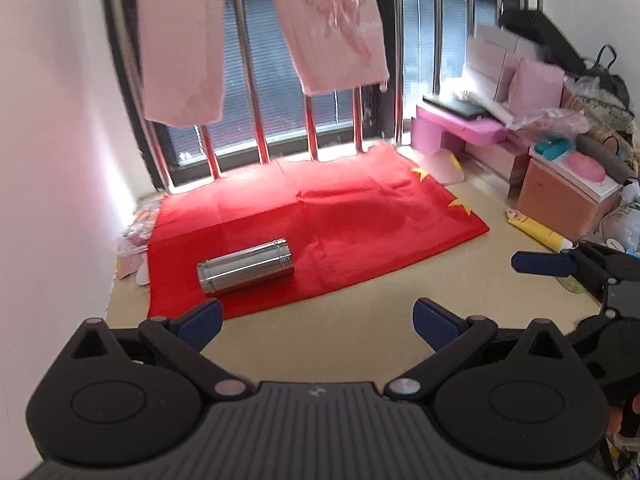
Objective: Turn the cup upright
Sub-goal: 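Move the left tool toward the silver thermos lying on the red cloth, then close the left tool around the silver thermos and lift it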
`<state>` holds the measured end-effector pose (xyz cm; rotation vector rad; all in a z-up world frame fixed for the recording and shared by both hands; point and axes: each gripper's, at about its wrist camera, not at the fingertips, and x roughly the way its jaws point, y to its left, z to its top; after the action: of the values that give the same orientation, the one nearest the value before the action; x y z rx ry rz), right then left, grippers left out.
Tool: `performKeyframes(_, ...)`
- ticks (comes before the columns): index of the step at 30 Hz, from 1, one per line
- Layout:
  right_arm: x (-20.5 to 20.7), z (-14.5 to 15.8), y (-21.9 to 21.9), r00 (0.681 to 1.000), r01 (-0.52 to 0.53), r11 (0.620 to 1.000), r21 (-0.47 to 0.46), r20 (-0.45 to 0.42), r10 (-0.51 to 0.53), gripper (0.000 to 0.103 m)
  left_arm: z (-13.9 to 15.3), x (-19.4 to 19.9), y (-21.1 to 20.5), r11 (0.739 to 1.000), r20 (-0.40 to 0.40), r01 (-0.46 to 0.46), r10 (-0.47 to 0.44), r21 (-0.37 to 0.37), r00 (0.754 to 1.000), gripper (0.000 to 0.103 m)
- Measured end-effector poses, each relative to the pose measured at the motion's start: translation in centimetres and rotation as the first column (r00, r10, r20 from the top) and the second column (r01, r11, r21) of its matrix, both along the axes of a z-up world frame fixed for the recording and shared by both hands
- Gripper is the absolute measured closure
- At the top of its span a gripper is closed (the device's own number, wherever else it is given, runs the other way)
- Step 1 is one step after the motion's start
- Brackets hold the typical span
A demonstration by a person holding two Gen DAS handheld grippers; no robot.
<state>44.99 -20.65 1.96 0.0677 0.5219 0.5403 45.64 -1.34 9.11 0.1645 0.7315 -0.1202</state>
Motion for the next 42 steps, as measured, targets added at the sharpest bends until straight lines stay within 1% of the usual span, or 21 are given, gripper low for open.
performKeyframes(4,4.1,0.7,-0.1,0.995,-0.008,1.0,0.011,-0.101,0.009,0.0,1.1,6.7,0.9,0.998,-0.109,0.036,-0.03,0.048,0.994,0.0)
performKeyframes(8,8.1,1.6,0.3,0.986,0.007,1.0,-0.004,-0.164,-0.007,0.0,0.7,12.7,1.2,0.988,-0.205,0.087,-0.06,0.125,0.977,0.0)
performKeyframes(11,11.0,1.6,1.2,0.977,0.011,0.999,-0.033,-0.211,-0.018,0.0,-0.7,16.8,1.7,0.967,-0.265,0.157,-0.101,0.199,0.959,0.0)
performKeyframes(14,14.1,0.7,2.3,0.96,0.022,0.997,-0.077,-0.278,-0.042,0.0,-3.4,20.5,2.4,0.942,-0.33,0.217,-0.126,0.255,0.936,0.0)
performKeyframes(16,15.9,-0.4,2.9,0.939,0.03,0.995,-0.098,-0.339,-0.062,0.0,-5.8,22.6,3.0,0.919,-0.375,0.275,-0.158,0.281,0.913,0.0)
performKeyframes(18,17.7,-1.6,3.4,0.906,0.04,0.994,-0.106,-0.414,-0.08,0.0,-7.9,24.1,3.3,0.888,-0.414,0.343,-0.2,0.305,0.888,0.0)
performKeyframes(20,19.0,-2.6,3.6,0.873,0.053,0.993,-0.105,-0.477,-0.097,0.0,-10.1,25.3,3.5,0.838,-0.445,0.419,-0.246,0.348,0.861,0.0)
performKeyframes(22,19.7,-3.4,3.8,0.85,0.065,0.992,-0.106,-0.515,-0.111,0.0,-12.3,26.3,3.7,0.786,-0.473,0.486,-0.285,0.383,0.834,0.0)
performKeyframes(23,19.9,-3.7,4.0,0.842,0.066,0.992,-0.106,-0.527,-0.113,0.0,-13.4,26.8,3.9,0.762,-0.486,0.52,-0.311,0.387,0.817,0.0)
performKeyframes(25,20.5,-4.4,4.5,0.832,0.064,0.991,-0.114,-0.542,-0.116,0.0,-15.1,27.4,3.9,0.726,-0.495,0.556,-0.337,0.406,0.801,0.0)
performKeyframes(26,20.6,-4.6,4.7,0.829,0.061,0.991,-0.118,-0.547,-0.116,0.0,-16.2,27.9,4.0,0.709,-0.501,0.574,-0.352,0.408,0.791,0.0)
performKeyframes(27,20.7,-4.8,5.0,0.827,0.059,0.991,-0.122,-0.55,-0.117,0.0,-17.1,28.3,4.2,0.701,-0.506,0.577,-0.348,0.418,0.789,0.0)
performKeyframes(29,21.1,-5.4,5.3,0.821,0.06,0.991,-0.123,-0.559,-0.119,0.0,-18.7,29.0,4.5,0.693,-0.524,0.59,-0.349,0.414,0.777,0.005)
performKeyframes(30,21.2,-5.6,5.4,0.817,0.06,0.99,-0.124,-0.564,-0.12,0.0,-19.5,29.2,4.7,0.688,-0.526,0.592,-0.347,0.42,0.776,0.006)
performKeyframes(31,21.4,-6.0,5.6,0.815,0.06,0.99,-0.126,-0.567,-0.121,0.0,-20.2,29.4,4.9,0.679,-0.529,0.597,-0.348,0.427,0.774,0.01)
performKeyframes(32,21.4,-6.2,5.7,0.813,0.058,0.99,-0.126,-0.57,-0.12,0.0,-20.8,29.4,5.1,0.671,-0.535,0.605,-0.351,0.428,0.768,0.021)
performKeyframes(33,21.5,-6.5,5.8,0.811,0.056,0.99,-0.127,-0.573,-0.119,0.0,-21.3,29.5,5.5,0.667,-0.543,0.611,-0.352,0.426,0.762,0.024)
performKeyframes(34,21.6,-6.9,6.0,0.81,0.052,0.991,-0.126,-0.575,-0.116,0.0,-21.2,29.3,5.7,0.675,-0.525,0.608,-0.367,0.418,0.768,0.029)
performKeyframes(35,21.6,-7.1,6.1,0.811,0.047,0.991,-0.123,-0.574,-0.11,0.0,-21.1,29.3,5.8,0.677,-0.519,0.611,-0.377,0.41,0.767,0.032)
performKeyframes(37,21.6,-7.5,6.3,0.813,0.043,0.992,-0.119,-0.573,-0.105,0.0,-20.7,28.8,6.0,0.676,-0.514,0.625,-0.403,0.39,0.757,0.033)
performKeyframes(42,21.4,-8.0,6.3,0.821,0.051,0.993,-0.109,-0.561,-0.103,0.0,-18.2,27.4,6.1,0.696,-0.445,0.611,-0.442,0.378,0.779,0.036)
